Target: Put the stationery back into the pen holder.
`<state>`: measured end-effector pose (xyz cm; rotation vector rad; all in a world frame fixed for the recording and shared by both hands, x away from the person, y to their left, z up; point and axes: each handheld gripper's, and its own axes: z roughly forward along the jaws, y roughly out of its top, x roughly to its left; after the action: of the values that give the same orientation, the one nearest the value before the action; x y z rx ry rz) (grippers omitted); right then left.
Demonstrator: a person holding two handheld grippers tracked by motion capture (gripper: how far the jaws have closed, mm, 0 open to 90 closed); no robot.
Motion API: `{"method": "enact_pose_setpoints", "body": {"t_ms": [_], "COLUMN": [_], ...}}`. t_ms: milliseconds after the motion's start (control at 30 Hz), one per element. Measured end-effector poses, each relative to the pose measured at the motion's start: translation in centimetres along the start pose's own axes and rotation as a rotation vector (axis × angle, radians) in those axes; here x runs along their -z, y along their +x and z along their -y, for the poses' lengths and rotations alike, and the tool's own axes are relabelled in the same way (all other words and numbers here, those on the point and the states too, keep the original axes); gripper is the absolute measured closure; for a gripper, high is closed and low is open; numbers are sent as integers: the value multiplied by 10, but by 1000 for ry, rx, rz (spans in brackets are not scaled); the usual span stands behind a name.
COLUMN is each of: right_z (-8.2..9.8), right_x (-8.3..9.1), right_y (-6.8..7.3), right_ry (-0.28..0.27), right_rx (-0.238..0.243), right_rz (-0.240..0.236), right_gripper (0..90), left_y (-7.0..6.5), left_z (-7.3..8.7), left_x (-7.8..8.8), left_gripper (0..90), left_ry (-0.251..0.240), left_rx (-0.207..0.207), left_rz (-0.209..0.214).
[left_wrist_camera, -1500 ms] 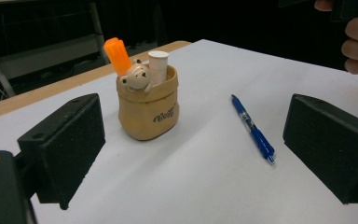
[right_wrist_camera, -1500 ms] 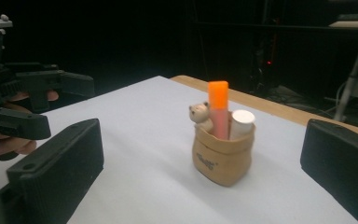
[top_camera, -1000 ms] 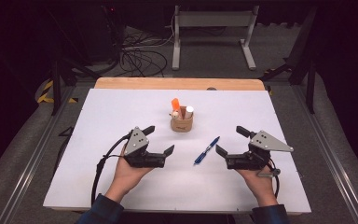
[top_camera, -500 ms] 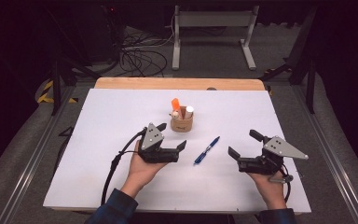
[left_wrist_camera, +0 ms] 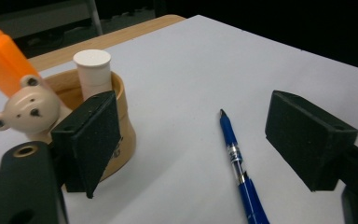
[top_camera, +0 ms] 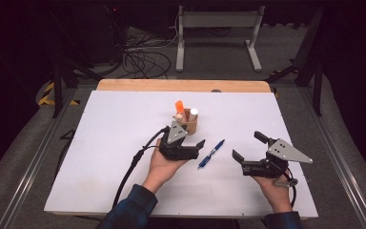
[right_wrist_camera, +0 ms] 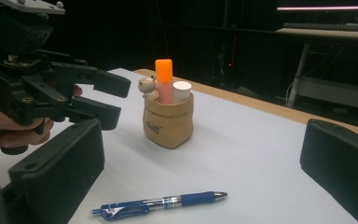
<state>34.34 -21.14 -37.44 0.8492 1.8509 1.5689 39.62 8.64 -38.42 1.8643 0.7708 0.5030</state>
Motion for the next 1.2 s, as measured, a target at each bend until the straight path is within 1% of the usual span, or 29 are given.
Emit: {"method": "enact_pose_setpoints", "body": {"t_ms": [133, 167, 233, 333, 433, 533, 600, 667, 700, 733, 800, 833, 900, 967, 1100, 1200], "right_z": [0, 0, 0, 1, 1, 1, 1, 1, 1, 1, 1, 0, 0, 1, 1, 1], "right_x": [2, 2, 2, 3, 2, 2, 2, 3, 3, 3, 4, 5, 5, 5, 6, 5], "right_y": [-1, -2, -2, -3, -4, -4, -4, -5, -5, -6, -6, -7, -7, -8, -8, -8], "right_ry": [-1, -2, 0, 6, 11, 18, 20, 21, 23, 21, 20, 20, 21, 24, 27, 31], "right_rx": [11, 14, 6, 10, 8, 5, 4, -5, -13, -12, -14, -14, -14, -14, -12, -19], "right_rz": [17, 24, 30, 43, 49, 53, 57, 65, 68, 71, 73, 76, 73, 73, 76, 73], "right_gripper": [4, 4, 4, 6, 8, 13, 15, 18, 19, 20, 21, 21, 21, 21, 21, 21], "left_y": [-3, -4, -7, -10, -15, -20, -24, -29, -30, -33, -36, -39, -42, -44, -48, -51], "left_z": [-2, -3, -3, -4, -6, -9, -10, -11, -12, -12, -12, -12, -12, -11, -9, -6], "left_x": [-13, -16, -21, -27, -33, -39, -43, -47, -49, -51, -55, -57, -61, -65, -73, -78], "left_gripper": [233, 241, 256, 284, 305, 326, 345, 370, 387, 397, 412, 431, 448, 453, 466, 501], "left_ry": [44, 50, 57, 68, 77, 88, 94, 107, 108, 109, 112, 122, 140, 156, 179, 191], "left_rx": [13, 9, 13, 8, 14, 7, 17, 22, 17, 23, 16, 16, 1, 10, 15, 14], "left_rz": [7, 5, 4, -2, -9, -17, -11, -23, -25, -29, -26, -28, -38, -39, -40, -48]}}
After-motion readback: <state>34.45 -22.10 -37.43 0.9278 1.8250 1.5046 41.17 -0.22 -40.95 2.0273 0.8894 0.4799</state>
